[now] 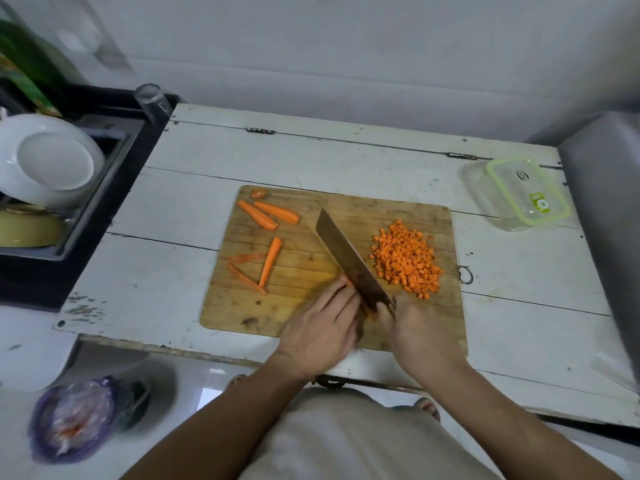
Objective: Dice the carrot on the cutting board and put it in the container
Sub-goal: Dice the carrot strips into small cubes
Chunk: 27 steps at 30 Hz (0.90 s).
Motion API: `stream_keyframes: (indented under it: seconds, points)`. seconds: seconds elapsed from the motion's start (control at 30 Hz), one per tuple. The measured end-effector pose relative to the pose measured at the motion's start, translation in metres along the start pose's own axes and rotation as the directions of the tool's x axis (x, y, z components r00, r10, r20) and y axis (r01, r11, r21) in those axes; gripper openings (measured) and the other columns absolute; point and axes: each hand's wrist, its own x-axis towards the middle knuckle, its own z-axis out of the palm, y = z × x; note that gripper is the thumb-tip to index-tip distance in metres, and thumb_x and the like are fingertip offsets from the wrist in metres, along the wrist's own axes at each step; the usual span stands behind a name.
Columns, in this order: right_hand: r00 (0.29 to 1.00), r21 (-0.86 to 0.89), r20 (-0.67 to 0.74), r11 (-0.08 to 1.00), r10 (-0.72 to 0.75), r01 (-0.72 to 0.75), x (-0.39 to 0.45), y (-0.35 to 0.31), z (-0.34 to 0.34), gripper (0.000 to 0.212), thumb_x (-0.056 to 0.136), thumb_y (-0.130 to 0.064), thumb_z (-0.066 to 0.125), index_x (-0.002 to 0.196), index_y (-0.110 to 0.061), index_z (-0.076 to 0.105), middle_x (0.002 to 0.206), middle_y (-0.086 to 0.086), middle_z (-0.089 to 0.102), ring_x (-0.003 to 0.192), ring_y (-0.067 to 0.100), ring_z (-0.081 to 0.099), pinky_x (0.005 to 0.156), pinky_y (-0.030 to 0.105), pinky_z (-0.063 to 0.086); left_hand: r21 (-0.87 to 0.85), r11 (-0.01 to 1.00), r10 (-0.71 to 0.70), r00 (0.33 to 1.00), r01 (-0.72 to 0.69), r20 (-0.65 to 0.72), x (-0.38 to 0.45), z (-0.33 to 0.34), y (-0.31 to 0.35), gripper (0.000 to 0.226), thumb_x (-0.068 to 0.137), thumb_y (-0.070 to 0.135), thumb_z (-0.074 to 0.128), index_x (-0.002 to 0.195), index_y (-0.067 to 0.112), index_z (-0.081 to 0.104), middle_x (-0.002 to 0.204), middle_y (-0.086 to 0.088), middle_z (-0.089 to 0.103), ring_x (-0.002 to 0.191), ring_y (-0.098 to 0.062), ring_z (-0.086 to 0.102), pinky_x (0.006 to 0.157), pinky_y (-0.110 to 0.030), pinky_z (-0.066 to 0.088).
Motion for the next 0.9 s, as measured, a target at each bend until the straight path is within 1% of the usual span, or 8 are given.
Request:
stream_keyframes:
  seconds: [0.13, 0.23, 0.33, 0.5, 0.63, 0.77, 0.83, 0.9]
  points:
    - [0.999, 0.076, -0.026, 0.996, 0.042, -0.039, -0.021, 0.016, -0.011, 0.032, 0.104, -0.047, 0.04, 0.098, -0.019, 0.054, 0.075, 0.002, 0.061, 0.066, 0.024, 0.056, 0.057, 0.038, 0.043, 0.039, 0.999, 0.014, 1.0, -0.013, -0.017, -0.001, -0.005, 0.0, 0.044, 0.103, 0.029, 0.048, 0.134, 0.001, 0.063, 0.139, -0.013, 0.061, 0.144, -0.025, 0.043, 0.118, -0.038, 0.038]
    - [0.999, 0.045, -0.018, 0.998, 0.046, -0.045, -0.036, 0.018, -0.019, 0.031, 0.104, -0.047, 0.038, 0.091, -0.022, 0.05, 0.07, -0.005, 0.056, 0.058, 0.011, 0.048, 0.049, 0.029, 0.035, 0.043, 0.999, -0.003, 1.0, 0.002, 0.008, -0.001, -0.003, 0.0, 0.045, 0.104, 0.03, 0.046, 0.135, 0.002, 0.062, 0.14, -0.012, 0.061, 0.144, -0.024, 0.042, 0.119, -0.037, 0.037]
    - [1.0, -0.021, -0.018, 1.0, 0.017, -0.018, -0.044, 0.016, -0.019, 0.03, 0.104, -0.048, 0.038, 0.088, -0.024, 0.046, 0.066, -0.006, 0.053, 0.055, 0.009, 0.046, 0.047, 0.027, 0.031, 0.038, 0.999, -0.015, 0.999, 0.013, 0.052, -0.001, -0.003, 0.001, 0.046, 0.105, 0.031, 0.043, 0.137, 0.003, 0.06, 0.144, -0.012, 0.058, 0.146, -0.023, 0.039, 0.119, -0.039, 0.036]
    - [1.0, -0.037, -0.015, 0.999, 0.018, -0.019, -0.052, 0.01, -0.009, 0.029, 0.104, -0.048, 0.038, 0.087, -0.025, 0.041, 0.063, -0.005, 0.049, 0.058, 0.018, 0.049, 0.052, 0.034, 0.037, 0.053, 0.998, -0.021, 0.999, 0.019, 0.036, 0.0, -0.007, 0.003, 0.045, 0.104, 0.031, 0.044, 0.135, 0.004, 0.062, 0.14, -0.01, 0.059, 0.142, -0.022, 0.042, 0.121, -0.035, 0.033]
    - [1.0, -0.067, -0.016, 0.998, 0.02, -0.021, -0.056, 0.01, -0.008, 0.03, 0.104, -0.048, 0.035, 0.089, -0.024, 0.043, 0.064, -0.005, 0.051, 0.059, 0.019, 0.053, 0.047, 0.032, 0.033, 0.054, 0.998, -0.026, 0.999, 0.025, 0.018, -0.001, -0.008, 0.004, 0.046, 0.103, 0.032, 0.044, 0.136, 0.005, 0.061, 0.14, -0.009, 0.06, 0.141, -0.021, 0.044, 0.12, -0.032, 0.032]
    - [1.0, -0.069, 0.016, 0.997, 0.026, -0.025, -0.058, 0.015, -0.011, 0.03, 0.104, -0.048, 0.037, 0.089, -0.024, 0.044, 0.065, -0.006, 0.053, 0.056, 0.014, 0.05, 0.045, 0.029, 0.032, 0.047, 0.998, -0.036, 0.998, 0.033, 0.055, 0.0, -0.007, 0.004, 0.047, 0.103, 0.032, 0.042, 0.136, 0.004, 0.06, 0.141, -0.011, 0.059, 0.142, -0.023, 0.044, 0.119, -0.035, 0.036]
    - [0.999, -0.059, 0.035, 0.998, 0.037, -0.035, -0.061, 0.022, -0.013, 0.03, 0.104, -0.047, 0.039, 0.086, -0.024, 0.043, 0.065, -0.003, 0.055, 0.054, 0.015, 0.051, 0.046, 0.031, 0.037, 0.041, 0.998, -0.053, 0.996, 0.05, 0.073, 0.0, -0.006, 0.004, 0.048, 0.103, 0.032, 0.041, 0.137, 0.004, 0.06, 0.142, -0.012, 0.058, 0.142, -0.023, 0.044, 0.119, -0.036, 0.038]
    - [0.998, -0.059, 0.05, 0.998, 0.04, -0.037, -0.063, 0.028, -0.015, 0.031, 0.104, -0.048, 0.04, 0.082, -0.025, 0.041, 0.064, -0.002, 0.058, 0.057, 0.018, 0.058, 0.053, 0.035, 0.045, 0.036, 0.998, -0.061, 0.995, 0.059, 0.075, 0.001, -0.006, 0.003, 0.049, 0.103, 0.033, 0.04, 0.138, 0.003, 0.06, 0.143, -0.012, 0.058, 0.143, -0.023, 0.043, 0.12, -0.037, 0.036]
